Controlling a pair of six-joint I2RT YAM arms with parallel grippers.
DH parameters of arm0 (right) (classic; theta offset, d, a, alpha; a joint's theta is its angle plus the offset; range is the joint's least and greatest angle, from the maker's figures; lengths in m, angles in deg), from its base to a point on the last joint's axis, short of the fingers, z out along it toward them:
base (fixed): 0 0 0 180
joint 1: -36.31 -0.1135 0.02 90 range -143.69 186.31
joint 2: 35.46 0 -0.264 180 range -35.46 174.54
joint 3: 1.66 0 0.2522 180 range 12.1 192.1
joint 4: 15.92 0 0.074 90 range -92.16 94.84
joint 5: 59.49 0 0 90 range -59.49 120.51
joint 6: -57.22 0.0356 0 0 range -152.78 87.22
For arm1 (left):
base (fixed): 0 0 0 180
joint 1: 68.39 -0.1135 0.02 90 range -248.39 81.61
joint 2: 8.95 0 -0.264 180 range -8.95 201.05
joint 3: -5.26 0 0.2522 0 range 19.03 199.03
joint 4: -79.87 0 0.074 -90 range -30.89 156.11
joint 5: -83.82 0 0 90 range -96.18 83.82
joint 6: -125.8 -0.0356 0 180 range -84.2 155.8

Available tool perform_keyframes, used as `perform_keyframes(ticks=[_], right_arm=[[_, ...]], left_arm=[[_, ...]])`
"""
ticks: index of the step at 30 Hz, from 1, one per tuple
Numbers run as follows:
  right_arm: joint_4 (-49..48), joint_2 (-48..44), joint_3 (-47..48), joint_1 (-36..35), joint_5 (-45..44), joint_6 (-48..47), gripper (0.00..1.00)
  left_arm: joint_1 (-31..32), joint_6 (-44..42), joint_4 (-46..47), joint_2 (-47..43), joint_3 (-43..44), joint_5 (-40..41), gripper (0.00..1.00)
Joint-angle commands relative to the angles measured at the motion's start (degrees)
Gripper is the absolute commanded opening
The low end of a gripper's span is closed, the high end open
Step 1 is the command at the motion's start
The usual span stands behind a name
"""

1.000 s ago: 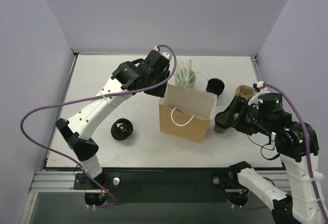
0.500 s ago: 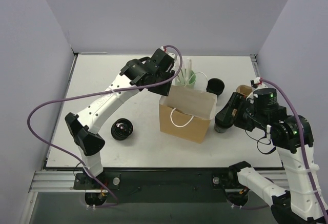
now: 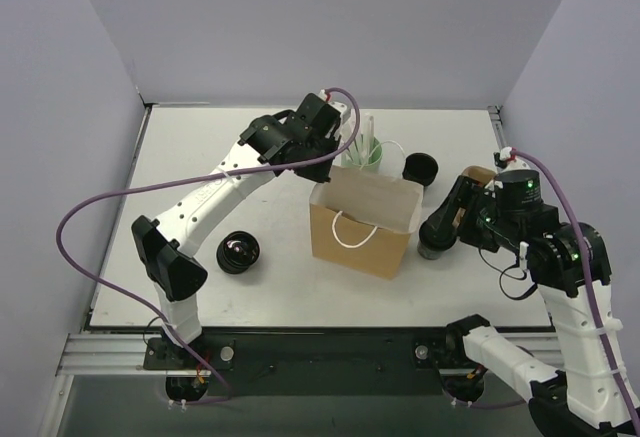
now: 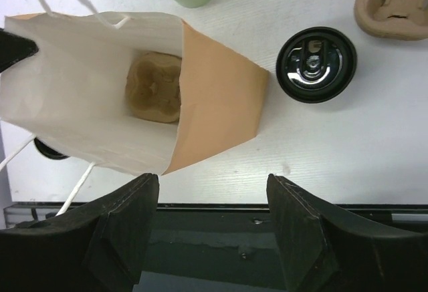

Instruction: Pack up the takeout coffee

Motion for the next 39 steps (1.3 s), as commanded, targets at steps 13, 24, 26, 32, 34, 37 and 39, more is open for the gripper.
perform_keyframes(ticks=[13, 24, 26, 32, 34, 37, 39], right_arm=[[1.24, 14.52, 4.39, 12.92, -8.09, -7.82, 0.73], [-6.14, 14.00, -8.27, 13.36, -6.60, -7.83, 0.88], [-6.85, 14.00, -10.30, 13.45, -5.29, -7.31, 0.88], [-8.87, 14.34, -13.81, 13.27, -4.13, -8.00, 0.86], [-10.01, 14.96, -14.17, 13.36, -3.70, -9.49, 0.85], [-11.77, 17.06, -14.52, 13.36, -2.47, -11.08, 0.85], [-12.04, 18.82, -15.22, 13.27, -2.47, -11.87, 0.86]], left_arm=[[0.56, 1.59, 26.17, -26.97, -27.97, -8.00, 0.00], [3.90, 3.52, 53.87, -46.77, -56.81, -8.64, 0.00], [3.90, 3.70, 52.22, -47.49, -57.88, -8.02, 0.00], [3.99, 2.56, 49.49, -48.98, -58.67, -7.67, 0.00], [3.90, 1.86, 49.05, -49.85, -59.02, -7.67, 0.00], [3.99, 1.15, 47.91, -50.73, -59.46, -7.75, 0.00], [3.90, 0.80, 46.24, -50.82, -58.67, -7.67, 0.00]])
